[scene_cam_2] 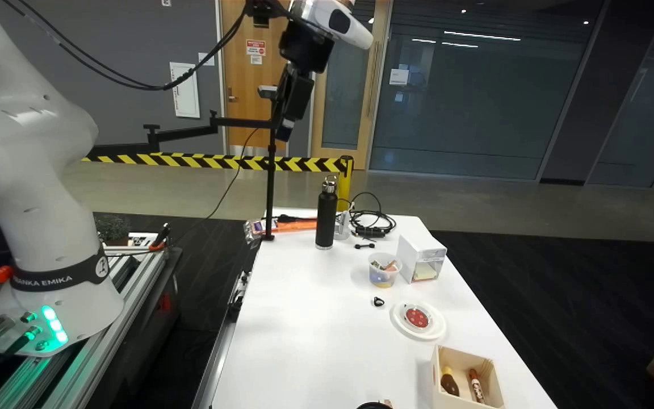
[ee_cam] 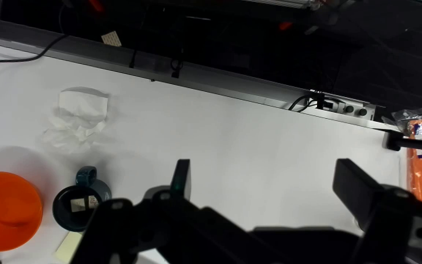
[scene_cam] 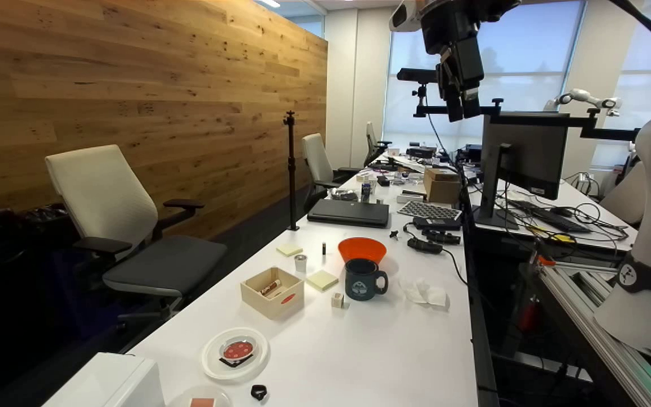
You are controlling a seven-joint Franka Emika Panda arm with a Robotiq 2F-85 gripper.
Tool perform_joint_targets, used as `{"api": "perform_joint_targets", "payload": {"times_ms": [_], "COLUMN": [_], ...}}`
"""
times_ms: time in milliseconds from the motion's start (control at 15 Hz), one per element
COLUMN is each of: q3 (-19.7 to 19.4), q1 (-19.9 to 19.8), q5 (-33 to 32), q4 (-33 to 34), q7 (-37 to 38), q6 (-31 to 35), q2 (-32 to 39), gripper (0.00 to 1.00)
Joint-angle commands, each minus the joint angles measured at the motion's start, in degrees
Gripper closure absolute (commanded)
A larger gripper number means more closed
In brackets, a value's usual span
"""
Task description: Use the paper towel to wipe the table
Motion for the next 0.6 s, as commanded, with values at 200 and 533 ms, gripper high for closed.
{"api": "perform_joint_targets", "payload": {"times_ms": [200, 533], "q3": [0.47, 3.23], "q1": [-0.57, -0.51], "q5": [0.12, 3.04], "q4": [0.12, -0.81], "q7": [-0.16, 9.71], "q6": [-0.13, 3.91], "q2": [0.05, 0.07], "gripper": [0.0, 0.0]}}
